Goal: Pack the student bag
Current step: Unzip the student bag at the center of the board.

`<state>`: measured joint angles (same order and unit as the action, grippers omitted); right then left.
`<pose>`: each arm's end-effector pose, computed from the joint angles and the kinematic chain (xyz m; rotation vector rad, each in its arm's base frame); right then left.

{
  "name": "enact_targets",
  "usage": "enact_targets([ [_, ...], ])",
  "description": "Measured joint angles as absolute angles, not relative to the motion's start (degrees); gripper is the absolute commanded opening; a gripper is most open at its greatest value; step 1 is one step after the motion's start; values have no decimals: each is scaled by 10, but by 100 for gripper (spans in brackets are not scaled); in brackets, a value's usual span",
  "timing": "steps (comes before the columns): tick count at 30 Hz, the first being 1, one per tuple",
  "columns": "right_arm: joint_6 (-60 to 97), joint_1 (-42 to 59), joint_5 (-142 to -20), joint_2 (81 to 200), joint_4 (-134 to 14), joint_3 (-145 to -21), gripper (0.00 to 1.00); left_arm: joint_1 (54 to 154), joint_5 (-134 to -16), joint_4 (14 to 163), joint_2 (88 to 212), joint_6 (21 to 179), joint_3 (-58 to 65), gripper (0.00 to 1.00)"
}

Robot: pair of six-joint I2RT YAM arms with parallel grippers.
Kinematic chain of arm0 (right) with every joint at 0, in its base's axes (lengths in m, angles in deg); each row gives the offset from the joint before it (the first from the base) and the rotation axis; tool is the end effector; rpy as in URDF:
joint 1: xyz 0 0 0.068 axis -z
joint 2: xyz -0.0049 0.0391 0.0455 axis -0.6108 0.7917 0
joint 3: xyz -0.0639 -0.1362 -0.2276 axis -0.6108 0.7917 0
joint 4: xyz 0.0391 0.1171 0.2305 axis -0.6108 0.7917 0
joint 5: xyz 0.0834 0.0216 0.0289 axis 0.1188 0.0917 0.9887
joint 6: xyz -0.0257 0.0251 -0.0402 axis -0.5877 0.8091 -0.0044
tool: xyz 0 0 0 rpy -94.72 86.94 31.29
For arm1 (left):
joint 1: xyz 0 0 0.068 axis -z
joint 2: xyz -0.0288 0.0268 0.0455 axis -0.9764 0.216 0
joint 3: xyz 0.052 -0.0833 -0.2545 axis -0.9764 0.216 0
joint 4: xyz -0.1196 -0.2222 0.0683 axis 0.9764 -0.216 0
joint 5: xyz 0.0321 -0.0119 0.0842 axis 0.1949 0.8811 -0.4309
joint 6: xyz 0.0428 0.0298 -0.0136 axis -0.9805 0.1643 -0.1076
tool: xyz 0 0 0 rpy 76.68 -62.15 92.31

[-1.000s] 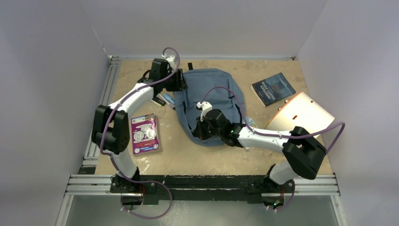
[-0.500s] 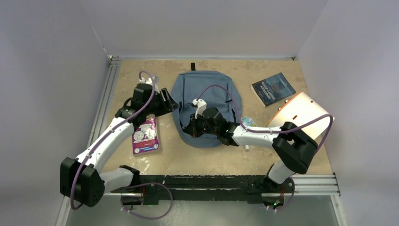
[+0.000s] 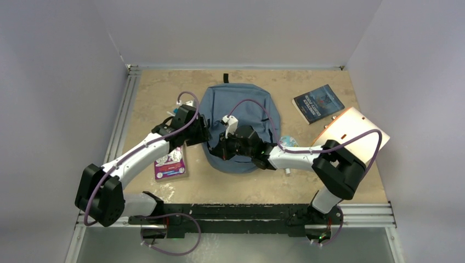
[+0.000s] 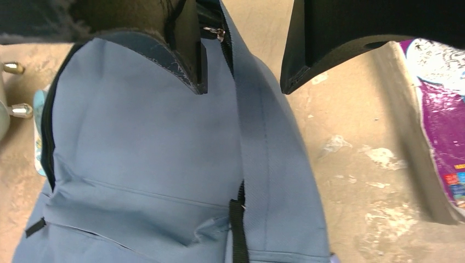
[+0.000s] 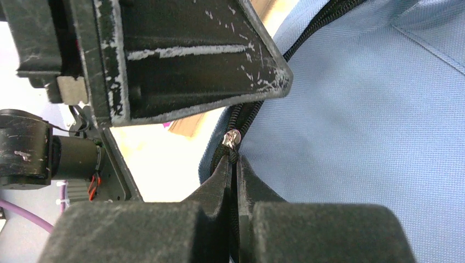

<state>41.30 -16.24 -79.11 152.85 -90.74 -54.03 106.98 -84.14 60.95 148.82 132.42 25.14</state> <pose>0.2026 0.2876 0.2090 -0.5437 1.9516 1.1236 0.2349 -0.1319 0.2431 -0.3229 2.4757 -0.5475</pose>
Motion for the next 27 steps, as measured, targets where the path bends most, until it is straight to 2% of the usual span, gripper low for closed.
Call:
enact_targets([
  [4, 413, -162, -786, 1529, -910, -540, 0, 1070, -870, 600, 1488, 1324, 251, 45],
  [16, 413, -162, -783, 1529, -912, -540, 0, 1070, -889, 603, 1508, 1306, 251, 0],
  [27, 397, -162, -790, 1523, -884, -540, 0, 1071, -898, 606, 1545, 1276, 228, 0],
])
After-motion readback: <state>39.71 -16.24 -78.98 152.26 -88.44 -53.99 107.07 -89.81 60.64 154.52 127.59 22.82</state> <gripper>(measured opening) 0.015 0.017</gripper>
